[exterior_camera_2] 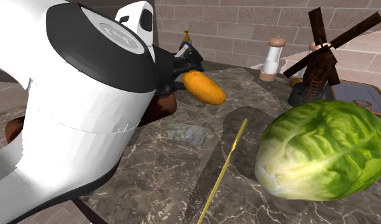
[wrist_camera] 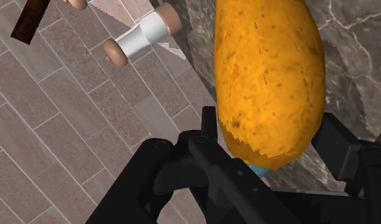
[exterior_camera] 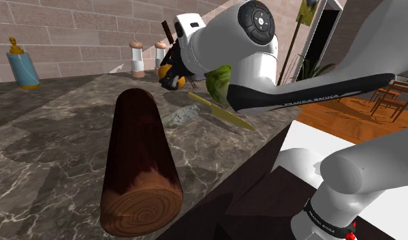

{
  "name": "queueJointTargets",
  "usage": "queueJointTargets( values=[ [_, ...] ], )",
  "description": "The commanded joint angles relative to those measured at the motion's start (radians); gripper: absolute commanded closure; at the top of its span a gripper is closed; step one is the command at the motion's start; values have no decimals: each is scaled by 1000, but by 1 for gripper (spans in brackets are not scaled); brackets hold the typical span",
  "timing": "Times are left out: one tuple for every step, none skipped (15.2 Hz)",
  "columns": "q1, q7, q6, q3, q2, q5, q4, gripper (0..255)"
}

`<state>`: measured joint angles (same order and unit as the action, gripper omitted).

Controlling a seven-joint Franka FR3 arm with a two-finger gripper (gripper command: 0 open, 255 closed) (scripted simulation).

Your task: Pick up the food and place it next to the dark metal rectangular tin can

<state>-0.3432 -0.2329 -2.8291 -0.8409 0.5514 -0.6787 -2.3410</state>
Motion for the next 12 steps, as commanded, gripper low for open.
queueJointTargets(
  values=[
    [27, 32, 25, 26, -6, 18, 19, 255],
    [38, 45, 36, 36, -8, 26, 28, 255],
    [48, 57, 46, 45, -10, 33, 36, 255],
    [47, 72, 22, 70, -13, 28, 23, 255],
    [45, 87, 0, 94, -17, 23, 11, 255],
    [42, 102, -23, 118, -22, 18, 1, 255],
    [38, 117, -45, 141, -28, 12, -8, 255],
    [34, 133, -67, 164, -35, 7, -16, 255],
    [30, 149, -88, 187, -43, 2, -23, 255],
    [25, 166, -109, 209, -53, -4, -28, 255],
    [20, 183, -129, 231, -63, -9, -32, 255],
    [16, 200, -149, 253, -74, -14, -35, 255]
  ],
)
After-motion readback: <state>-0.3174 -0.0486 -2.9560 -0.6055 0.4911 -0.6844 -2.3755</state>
